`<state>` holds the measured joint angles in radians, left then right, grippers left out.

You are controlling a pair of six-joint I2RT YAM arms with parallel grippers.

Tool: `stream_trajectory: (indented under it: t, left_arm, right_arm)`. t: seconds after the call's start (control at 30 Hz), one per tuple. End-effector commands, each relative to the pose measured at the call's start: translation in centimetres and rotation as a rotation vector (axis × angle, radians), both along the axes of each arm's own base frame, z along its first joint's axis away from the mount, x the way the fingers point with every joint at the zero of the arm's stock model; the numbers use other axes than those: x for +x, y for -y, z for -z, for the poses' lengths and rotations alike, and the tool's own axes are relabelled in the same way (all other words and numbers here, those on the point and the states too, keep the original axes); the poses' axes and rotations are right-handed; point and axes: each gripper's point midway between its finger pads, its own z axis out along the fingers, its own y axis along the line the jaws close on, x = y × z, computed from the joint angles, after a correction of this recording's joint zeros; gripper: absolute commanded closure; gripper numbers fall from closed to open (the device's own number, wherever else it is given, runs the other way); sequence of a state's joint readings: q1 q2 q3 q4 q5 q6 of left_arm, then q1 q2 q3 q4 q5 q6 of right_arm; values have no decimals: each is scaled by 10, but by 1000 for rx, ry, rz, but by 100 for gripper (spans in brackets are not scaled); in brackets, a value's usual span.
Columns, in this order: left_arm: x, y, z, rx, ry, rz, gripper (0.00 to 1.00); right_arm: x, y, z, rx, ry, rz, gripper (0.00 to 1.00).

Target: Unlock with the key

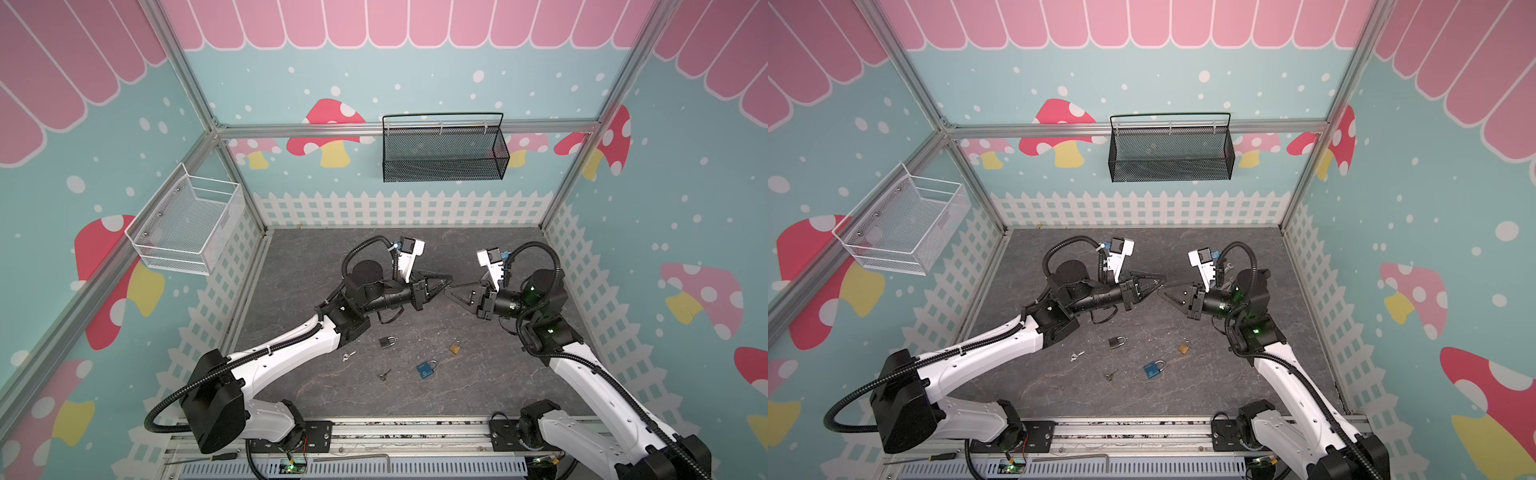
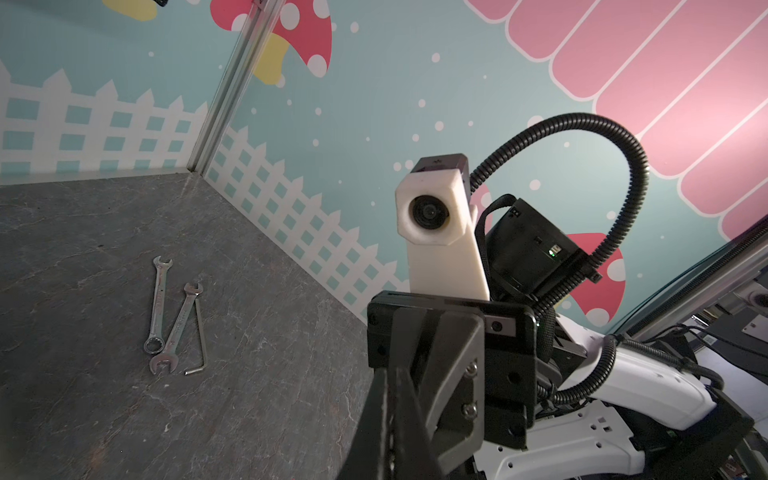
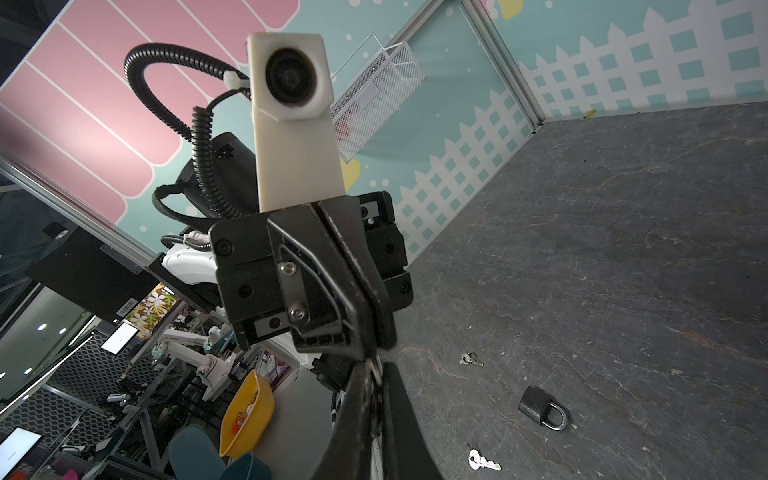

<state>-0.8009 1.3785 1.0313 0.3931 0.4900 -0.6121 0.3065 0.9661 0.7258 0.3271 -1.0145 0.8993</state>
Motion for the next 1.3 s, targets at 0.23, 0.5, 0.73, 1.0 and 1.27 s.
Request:
stream_trajectory:
  t: [0.23, 0.5, 0.73, 1.0, 1.27]
  left_arm:
    - [-8, 7, -5, 3, 37, 47, 100]
    - [-7, 7, -5, 7, 42, 40, 100]
    - [-6, 5, -5, 15, 39, 25, 100]
    - [-1, -2, 2, 30, -3, -26, 53]
    - [21, -23, 57, 187, -174, -217, 44]
  right_arm:
    - [-2, 0, -4, 20, 20, -15, 87]
    - [0, 0, 0, 17, 13, -8, 94]
    - [3, 1, 4, 8, -4, 10, 100]
    - [7, 12, 25, -45, -67, 72, 100]
    - [11, 40, 92, -211, -258, 207, 100]
